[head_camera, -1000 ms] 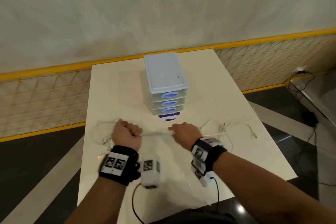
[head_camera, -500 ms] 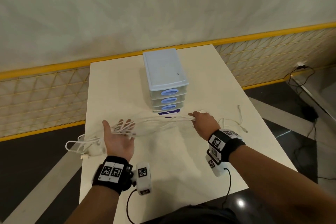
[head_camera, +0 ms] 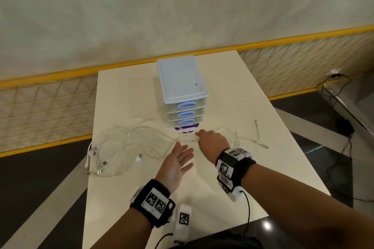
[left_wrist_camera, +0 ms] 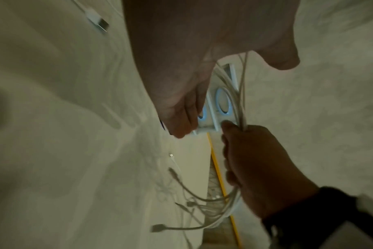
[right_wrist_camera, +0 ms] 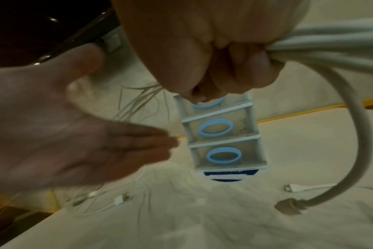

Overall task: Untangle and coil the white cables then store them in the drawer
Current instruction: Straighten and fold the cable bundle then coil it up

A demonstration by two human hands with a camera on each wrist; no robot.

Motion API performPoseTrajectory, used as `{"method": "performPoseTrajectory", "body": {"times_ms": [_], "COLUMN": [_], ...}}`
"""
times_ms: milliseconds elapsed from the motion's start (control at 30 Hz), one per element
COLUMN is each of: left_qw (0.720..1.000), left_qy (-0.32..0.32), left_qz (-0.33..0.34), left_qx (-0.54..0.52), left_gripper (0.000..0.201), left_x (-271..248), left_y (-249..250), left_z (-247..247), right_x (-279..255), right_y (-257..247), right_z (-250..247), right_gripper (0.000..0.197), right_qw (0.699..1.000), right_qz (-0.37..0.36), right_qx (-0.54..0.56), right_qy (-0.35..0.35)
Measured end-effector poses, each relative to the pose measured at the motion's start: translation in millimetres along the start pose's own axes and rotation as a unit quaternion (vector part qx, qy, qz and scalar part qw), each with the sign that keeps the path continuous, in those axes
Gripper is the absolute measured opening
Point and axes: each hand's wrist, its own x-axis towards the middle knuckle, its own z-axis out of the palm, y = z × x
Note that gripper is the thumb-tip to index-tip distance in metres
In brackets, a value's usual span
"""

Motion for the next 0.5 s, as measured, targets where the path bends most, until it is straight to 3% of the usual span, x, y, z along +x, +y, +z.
{"method": "performPoseTrajectory", "body": {"times_ms": [67,167,267,500], "left_qw": [0.997,0.979,0.956,0.94], "left_qy": [0.006,0.032,0.092,0.157], "left_qz": [0.026,0.059,0.045,0.104], "left_qx": [-0.07,-0.195,-0.273,-0.283], "left_gripper": [0.055,0.028,0.046,0.048], "left_x": [7.0,15.3,17.0,8.5], "left_y": [8.7,21.8,28.7,61.8], "left_z": [12.2,19.9,27.6,-3.0], "right_x": [-8.3,-13.2,-13.9,-5.7], "right_y": [-8.3,-13.4,-15.5,33.6], "right_z": [6.4,14.3,19.2,5.9], "right_gripper": [0.03,0.028,0.029,0.034], "right_qw": [0.999,0.998,0.997,0.996], "right_qz": [-0.029,-0.051,-0.069,-0.04], "right_qx": [-0.013,-0.033,-0.036,-0.028], "right_qy": [-0.008,-0.012,-0.026,-0.071]}}
